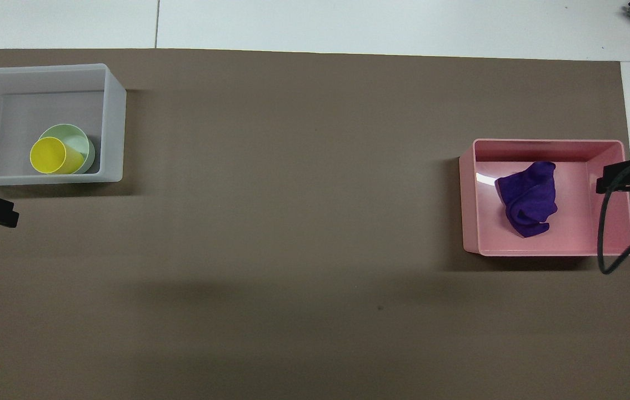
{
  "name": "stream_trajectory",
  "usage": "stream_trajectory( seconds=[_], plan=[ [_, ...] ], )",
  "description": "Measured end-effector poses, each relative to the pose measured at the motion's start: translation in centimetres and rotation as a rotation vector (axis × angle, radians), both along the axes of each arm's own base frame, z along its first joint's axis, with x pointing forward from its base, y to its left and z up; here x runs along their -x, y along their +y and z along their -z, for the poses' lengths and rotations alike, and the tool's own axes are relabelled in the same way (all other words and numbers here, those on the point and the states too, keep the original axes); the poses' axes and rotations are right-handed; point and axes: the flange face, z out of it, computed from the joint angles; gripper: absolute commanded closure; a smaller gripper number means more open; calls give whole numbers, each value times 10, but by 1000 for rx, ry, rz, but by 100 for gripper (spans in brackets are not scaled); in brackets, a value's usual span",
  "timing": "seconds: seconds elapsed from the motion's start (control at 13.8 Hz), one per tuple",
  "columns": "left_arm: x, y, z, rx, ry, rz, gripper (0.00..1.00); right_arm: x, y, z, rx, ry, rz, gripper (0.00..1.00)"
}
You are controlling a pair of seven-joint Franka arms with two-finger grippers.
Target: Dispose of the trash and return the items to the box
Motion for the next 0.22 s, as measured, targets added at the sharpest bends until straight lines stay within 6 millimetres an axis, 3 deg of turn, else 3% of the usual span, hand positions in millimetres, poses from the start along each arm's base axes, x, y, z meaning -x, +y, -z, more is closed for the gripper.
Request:
stream_trajectory(
  seconds=[0.22],
  plan=[
    [0, -1, -1, 3, -2, -10, 0, 0, 0, 0, 0, 0, 0, 0]
  ],
)
